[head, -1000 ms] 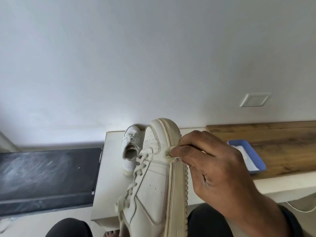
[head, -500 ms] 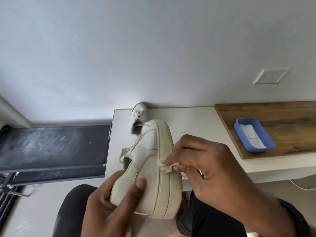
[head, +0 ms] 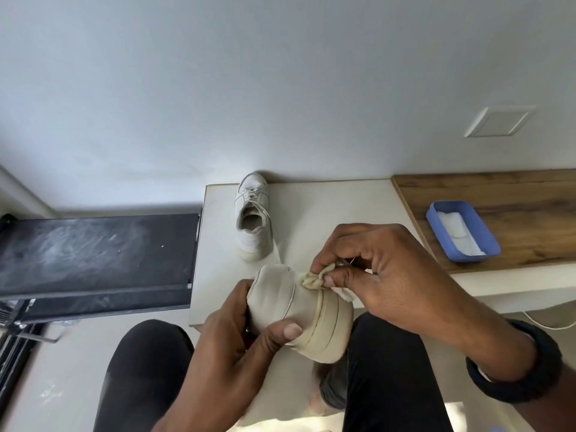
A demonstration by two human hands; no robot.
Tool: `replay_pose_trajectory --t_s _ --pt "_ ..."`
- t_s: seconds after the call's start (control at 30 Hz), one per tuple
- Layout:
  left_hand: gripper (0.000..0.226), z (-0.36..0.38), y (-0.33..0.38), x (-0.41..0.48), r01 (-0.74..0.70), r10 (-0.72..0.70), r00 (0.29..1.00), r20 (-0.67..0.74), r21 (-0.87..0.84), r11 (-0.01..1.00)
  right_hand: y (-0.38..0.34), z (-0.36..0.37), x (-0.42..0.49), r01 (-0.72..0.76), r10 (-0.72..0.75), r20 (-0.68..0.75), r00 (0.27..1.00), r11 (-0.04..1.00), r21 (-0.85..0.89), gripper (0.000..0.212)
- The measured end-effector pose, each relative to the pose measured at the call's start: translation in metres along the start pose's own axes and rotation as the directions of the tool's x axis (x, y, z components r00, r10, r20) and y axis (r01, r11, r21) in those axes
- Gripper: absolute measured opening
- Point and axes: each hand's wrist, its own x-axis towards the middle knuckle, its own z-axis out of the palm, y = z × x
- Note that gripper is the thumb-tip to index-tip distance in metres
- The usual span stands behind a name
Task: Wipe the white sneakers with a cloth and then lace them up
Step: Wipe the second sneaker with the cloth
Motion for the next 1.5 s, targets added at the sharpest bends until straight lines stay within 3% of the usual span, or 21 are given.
replay_pose_trajectory --t_s 0.1,0.23,0.3,0.4,0.5,0.57,0.7,0.83,0.97,1.1,1.33,1.5 --pt "0.033 -0.004 -0.001 0.007 -0.018 0.020 1.000 -0.015 0.098 0.995 0.001 0.000 0.000 -0.010 0.010 0.000 1.000 1.000 0.010 0.018" --pt "0.042 -0.012 0.000 0.009 0.008 -0.016 0.994 0.112 0.068 0.998 0.002 -0.004 0.000 -0.014 0.015 -0.023 1.000 1.000 0.015 0.017" --pt "0.039 -0.018 0.000 0.012 -0.027 0.014 0.997 0.079 0.163 0.986 0.003 -0.006 0.001 -0.017 0.017 -0.015 1.000 1.000 0.016 0.017" --pt "0.039 -0.023 -0.001 0.018 -0.218 0.212 0.975 0.064 0.441 0.870 0.002 -0.007 0.000 -0.017 0.018 -0.022 1.000 1.000 0.016 0.017" --pt "0.038 -0.018 -0.003 0.020 -0.358 0.359 0.927 0.110 0.549 0.756 0.003 -0.009 0.001 -0.010 0.011 -0.042 0.999 1.000 0.009 0.018" --pt "0.032 -0.014 -0.005 0.019 -0.404 0.393 0.909 0.139 0.524 0.750 0.003 -0.011 0.001 -0.007 0.007 -0.054 0.999 1.000 0.003 0.018" --pt "0.024 -0.010 -0.008 0.015 -0.344 0.337 0.938 0.087 0.368 0.864 -0.001 -0.010 0.001 0.043 -0.046 -0.081 0.996 0.998 -0.037 0.017" --pt "0.034 -0.006 -0.013 0.010 -0.314 0.328 0.945 -0.002 0.279 0.907 -0.011 -0.008 -0.001 0.111 -0.123 -0.146 0.982 0.990 -0.086 0.016" --pt "0.032 0.000 -0.008 0.008 -0.252 0.258 0.959 -0.120 0.063 0.966 -0.028 0.004 -0.014 0.205 -0.260 -0.223 0.939 0.948 -0.244 0.019" --pt "0.038 0.001 -0.004 0.005 -0.188 0.159 0.970 -0.186 -0.146 0.971 -0.035 0.016 -0.023 0.272 -0.372 -0.207 0.905 0.879 -0.392 0.028" --pt "0.036 0.002 -0.002 -0.001 -0.200 0.170 0.964 -0.204 -0.133 0.971 -0.028 0.004 0.000 0.174 -0.259 -0.282 0.924 0.940 -0.294 0.014" --pt "0.030 0.001 -0.002 0.001 -0.277 0.288 0.932 -0.222 0.077 0.958 -0.030 0.006 -0.002 0.170 -0.265 -0.287 0.921 0.934 -0.315 0.015"
